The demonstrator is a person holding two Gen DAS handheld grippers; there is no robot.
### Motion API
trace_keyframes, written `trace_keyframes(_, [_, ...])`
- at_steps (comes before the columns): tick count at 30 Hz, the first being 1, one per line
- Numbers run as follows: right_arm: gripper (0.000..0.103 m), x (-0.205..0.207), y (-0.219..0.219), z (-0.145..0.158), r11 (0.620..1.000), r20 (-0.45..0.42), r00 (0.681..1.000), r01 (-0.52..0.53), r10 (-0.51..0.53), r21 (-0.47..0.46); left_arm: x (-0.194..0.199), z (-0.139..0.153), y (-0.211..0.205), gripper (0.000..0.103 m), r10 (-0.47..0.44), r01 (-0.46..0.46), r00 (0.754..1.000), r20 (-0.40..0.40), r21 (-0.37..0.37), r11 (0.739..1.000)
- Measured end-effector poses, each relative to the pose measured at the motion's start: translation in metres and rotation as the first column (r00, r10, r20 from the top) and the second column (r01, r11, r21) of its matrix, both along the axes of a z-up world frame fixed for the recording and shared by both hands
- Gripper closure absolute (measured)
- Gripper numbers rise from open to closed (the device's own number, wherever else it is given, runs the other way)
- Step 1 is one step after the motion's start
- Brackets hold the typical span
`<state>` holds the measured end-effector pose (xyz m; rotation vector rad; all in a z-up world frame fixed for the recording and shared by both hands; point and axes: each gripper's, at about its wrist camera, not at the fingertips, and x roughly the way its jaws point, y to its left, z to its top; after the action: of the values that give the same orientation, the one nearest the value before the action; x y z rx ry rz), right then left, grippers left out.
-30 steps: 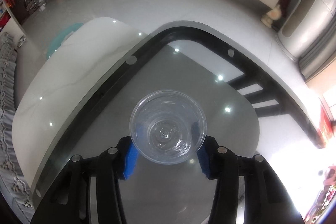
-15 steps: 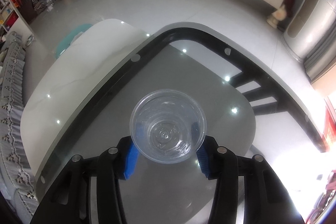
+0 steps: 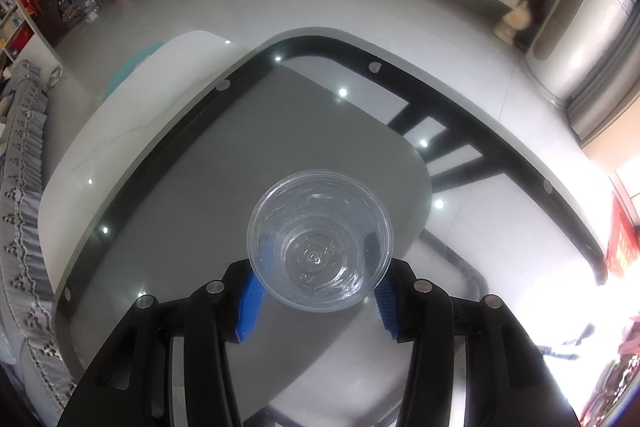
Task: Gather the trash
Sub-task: 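Lift the cup with the right gripper and carry it over the bin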
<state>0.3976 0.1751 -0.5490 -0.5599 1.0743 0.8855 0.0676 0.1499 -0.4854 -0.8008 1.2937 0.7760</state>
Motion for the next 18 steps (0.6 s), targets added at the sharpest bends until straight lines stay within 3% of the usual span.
trace_keyframes(18, [0.057, 0.025, -0.138, 0.023, 0.992, 0.017, 0.992, 0.123, -0.123, -0.025, 0.071, 0.024, -0.063, 0.044, -0.160, 0.159, 0.987, 0.026, 0.028, 0.987])
